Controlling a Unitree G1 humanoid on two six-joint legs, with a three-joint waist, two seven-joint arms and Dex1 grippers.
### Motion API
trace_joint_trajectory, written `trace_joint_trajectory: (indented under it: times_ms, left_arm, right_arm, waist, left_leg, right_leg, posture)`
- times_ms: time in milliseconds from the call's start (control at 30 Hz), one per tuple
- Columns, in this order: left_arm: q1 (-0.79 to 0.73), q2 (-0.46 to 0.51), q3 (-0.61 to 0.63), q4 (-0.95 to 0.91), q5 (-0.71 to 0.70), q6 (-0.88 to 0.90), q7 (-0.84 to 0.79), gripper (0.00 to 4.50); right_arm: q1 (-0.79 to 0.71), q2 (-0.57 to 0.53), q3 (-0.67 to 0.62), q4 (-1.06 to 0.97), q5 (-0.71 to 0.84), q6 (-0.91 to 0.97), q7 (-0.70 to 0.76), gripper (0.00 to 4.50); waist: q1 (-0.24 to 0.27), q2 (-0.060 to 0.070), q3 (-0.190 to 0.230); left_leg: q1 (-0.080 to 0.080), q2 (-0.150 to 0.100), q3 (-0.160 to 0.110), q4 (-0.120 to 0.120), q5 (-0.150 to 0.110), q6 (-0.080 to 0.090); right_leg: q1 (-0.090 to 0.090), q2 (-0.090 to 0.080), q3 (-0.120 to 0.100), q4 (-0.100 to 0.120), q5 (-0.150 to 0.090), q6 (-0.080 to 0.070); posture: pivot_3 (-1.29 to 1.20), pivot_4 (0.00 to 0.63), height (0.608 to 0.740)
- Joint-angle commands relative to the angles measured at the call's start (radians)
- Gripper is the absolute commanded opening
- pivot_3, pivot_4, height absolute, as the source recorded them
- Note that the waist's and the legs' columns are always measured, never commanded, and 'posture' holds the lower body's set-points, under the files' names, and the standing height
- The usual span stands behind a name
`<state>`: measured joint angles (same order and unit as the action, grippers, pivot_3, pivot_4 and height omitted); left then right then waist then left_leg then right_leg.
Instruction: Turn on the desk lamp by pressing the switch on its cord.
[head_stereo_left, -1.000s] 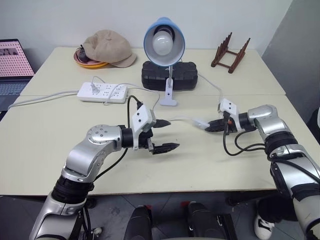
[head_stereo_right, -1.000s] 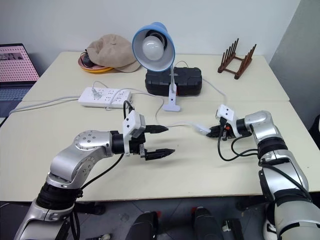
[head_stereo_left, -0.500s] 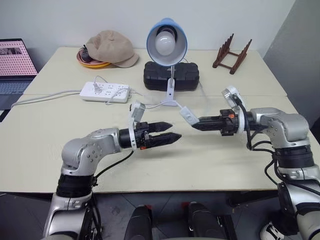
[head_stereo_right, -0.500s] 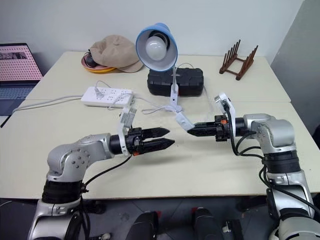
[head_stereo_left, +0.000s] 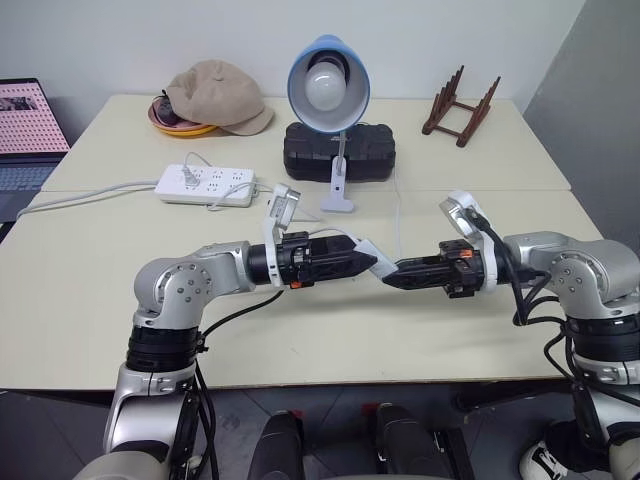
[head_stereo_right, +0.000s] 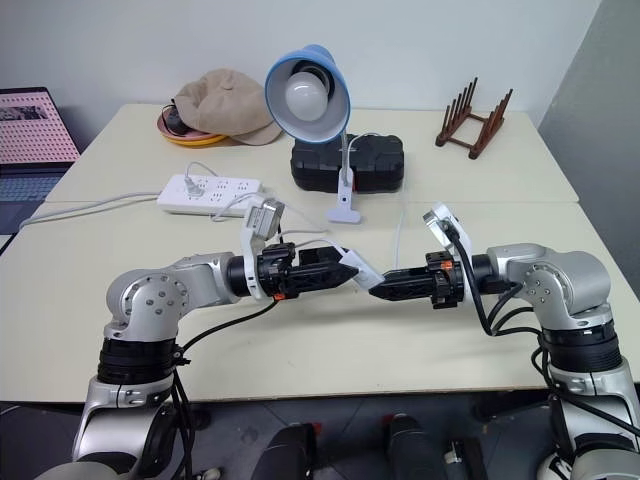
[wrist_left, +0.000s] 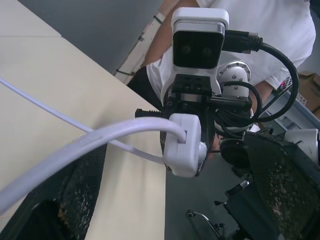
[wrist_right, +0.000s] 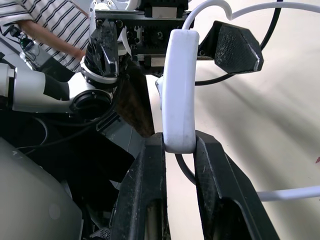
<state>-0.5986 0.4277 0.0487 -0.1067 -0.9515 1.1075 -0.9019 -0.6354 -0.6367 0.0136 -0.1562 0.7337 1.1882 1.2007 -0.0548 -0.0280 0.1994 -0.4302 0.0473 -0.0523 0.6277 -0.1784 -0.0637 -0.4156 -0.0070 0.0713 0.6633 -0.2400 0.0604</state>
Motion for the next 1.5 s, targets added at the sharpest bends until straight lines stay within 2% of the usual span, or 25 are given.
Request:
trace_joint_trajectory:
  times_ms: [33,400,567,633,1033,1100,1133,1267,1500]
  left_arm:
    - [0.008,0.003,0.005,-0.040,-0.029,-0.003,-0.015,4.03]
    - [0.018,-0.005,0.004,-0.052,-0.032,-0.017,-0.008,1.97]
    - [0.022,-0.005,0.005,-0.064,-0.037,-0.017,-0.007,0.86]
    - [0.022,-0.004,0.005,-0.064,-0.036,-0.021,-0.008,0.57]
    - [0.017,0.002,-0.013,-0.075,-0.022,-0.029,0.011,0.46]
    - [0.013,-0.001,-0.003,-0.074,-0.053,-0.009,0.003,1.17]
    - [0.012,0.001,-0.003,-0.077,-0.063,-0.001,-0.001,1.22]
    - [0.012,0.006,-0.019,-0.084,-0.057,0.013,0.010,2.06]
    - [0.011,0.004,-0.026,-0.084,-0.054,0.019,0.011,2.06]
  right_arm:
    - [-0.003,-0.018,-0.026,-0.041,0.056,0.002,-0.006,0.40]
    - [-0.017,-0.028,0.000,-0.036,0.077,-0.014,-0.016,0.40]
    - [-0.023,-0.024,0.012,-0.038,0.076,-0.020,-0.013,0.40]
    - [-0.026,-0.024,0.014,-0.037,0.075,-0.022,-0.014,0.40]
    - [-0.037,-0.028,0.022,-0.014,0.064,-0.043,-0.003,0.40]
    - [-0.039,-0.027,0.023,-0.010,0.061,-0.048,-0.003,0.40]
    - [-0.039,-0.026,0.024,-0.009,0.060,-0.051,-0.004,0.40]
    - [-0.038,-0.029,0.028,-0.008,0.057,-0.061,-0.006,0.40]
    - [-0.033,-0.033,0.032,-0.010,0.060,-0.066,-0.010,0.40]
  waist:
    - [0.000,0.000,0.000]
    - [0.000,0.000,0.000]
    - [0.000,0.000,0.000]
    - [0.000,0.000,0.000]
    - [0.000,0.000,0.000]
    - [0.000,0.000,0.000]
    - [0.000,0.000,0.000]
    - [0.000,0.000,0.000]
    - [0.000,0.000,0.000]
  left_leg:
    - [0.000,0.000,0.000,0.000,0.000,0.000]
    - [0.000,0.000,0.000,0.000,0.000,0.000]
    - [0.000,0.000,0.000,0.000,0.000,0.000]
    - [0.000,0.000,0.000,0.000,0.000,0.000]
    - [-0.001,0.000,0.000,0.000,0.000,0.000]
    - [-0.001,0.000,0.000,0.000,0.000,0.000]
    - [-0.001,0.000,0.000,0.000,0.000,0.000]
    - [-0.001,0.000,0.000,0.000,0.000,0.000]
    - [-0.001,0.000,0.000,0.000,0.000,0.000]
  right_leg:
    - [0.000,0.000,0.000,0.000,0.000,0.000]
    - [0.000,0.000,0.000,-0.001,0.000,0.000]
    - [0.000,0.000,0.000,-0.001,0.000,0.000]
    - [0.000,0.000,0.000,-0.001,0.000,0.000]
    - [0.000,0.000,0.000,-0.001,-0.003,-0.004]
    - [-0.001,0.000,0.000,-0.001,-0.003,-0.004]
    - [-0.001,0.000,0.000,-0.001,-0.003,-0.004]
    - [-0.001,0.000,0.000,-0.001,-0.003,-0.005]
    - [-0.001,0.000,0.000,-0.001,-0.003,-0.005]
  posture:
    - [0.00,0.150,0.740]
    - [0.00,0.150,0.740]
    - [0.00,0.150,0.740]
    - [0.00,0.150,0.740]
    - [0.00,0.150,0.740]
    - [0.00,0.150,0.740]
    - [0.00,0.150,0.740]
    - [0.00,0.150,0.740]
    - [0.00,0.150,0.740]
